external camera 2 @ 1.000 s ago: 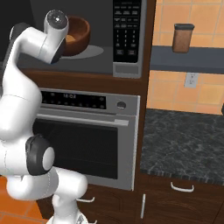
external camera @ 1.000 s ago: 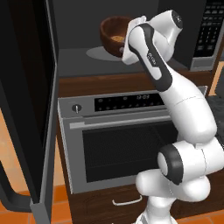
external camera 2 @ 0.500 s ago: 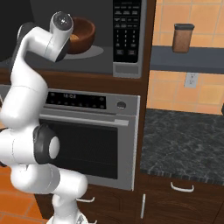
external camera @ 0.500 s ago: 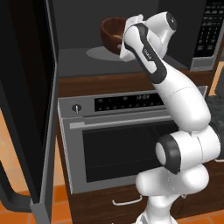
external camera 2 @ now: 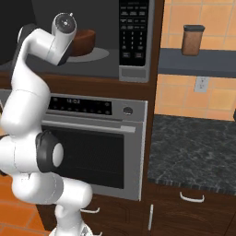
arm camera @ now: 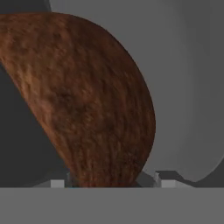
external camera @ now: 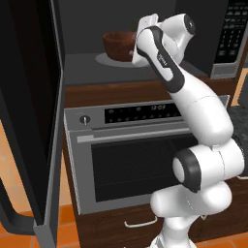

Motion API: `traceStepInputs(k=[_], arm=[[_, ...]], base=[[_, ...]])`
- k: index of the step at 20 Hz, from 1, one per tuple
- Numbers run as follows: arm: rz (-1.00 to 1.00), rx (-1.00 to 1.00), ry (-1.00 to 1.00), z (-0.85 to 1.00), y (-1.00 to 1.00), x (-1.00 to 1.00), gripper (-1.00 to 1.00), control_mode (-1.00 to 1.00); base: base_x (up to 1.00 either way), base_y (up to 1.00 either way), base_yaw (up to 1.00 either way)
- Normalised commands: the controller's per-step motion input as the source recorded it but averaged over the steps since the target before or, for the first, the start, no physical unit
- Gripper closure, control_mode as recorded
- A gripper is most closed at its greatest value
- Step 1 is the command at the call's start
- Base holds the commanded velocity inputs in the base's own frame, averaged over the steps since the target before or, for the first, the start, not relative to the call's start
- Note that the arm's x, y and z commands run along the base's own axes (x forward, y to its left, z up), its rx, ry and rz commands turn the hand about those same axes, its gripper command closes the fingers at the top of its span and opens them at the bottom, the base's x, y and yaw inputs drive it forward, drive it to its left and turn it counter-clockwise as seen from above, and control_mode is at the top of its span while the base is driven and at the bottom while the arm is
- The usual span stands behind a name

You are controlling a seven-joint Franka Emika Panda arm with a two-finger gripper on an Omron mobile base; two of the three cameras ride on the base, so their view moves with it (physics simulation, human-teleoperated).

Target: Open the microwave, place the bowl with waffle inside the microwave, then close the microwave door and turn it on.

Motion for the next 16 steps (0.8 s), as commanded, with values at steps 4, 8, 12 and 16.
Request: traceStepInputs(k=[4,8,12,16], arm=[[0.00,0.00,-0.15,0.02,0.00,-0.05,-1.00,-1.00],[0.00,0.00,-0.12,0.44,0.00,-0.46,-1.00,-1.00],[-0.05,0.01,-0.03,0.47,-0.20,-0.86,-1.00,-1.00],[-0.10,0.01,-0.03,0.07,-0.39,-1.00,-1.00,-1.00]], base=[[0.00,0.00,0.00],[0.00,0.00,0.00],[0.00,0.00,0.00],[0.00,0.00,0.00]])
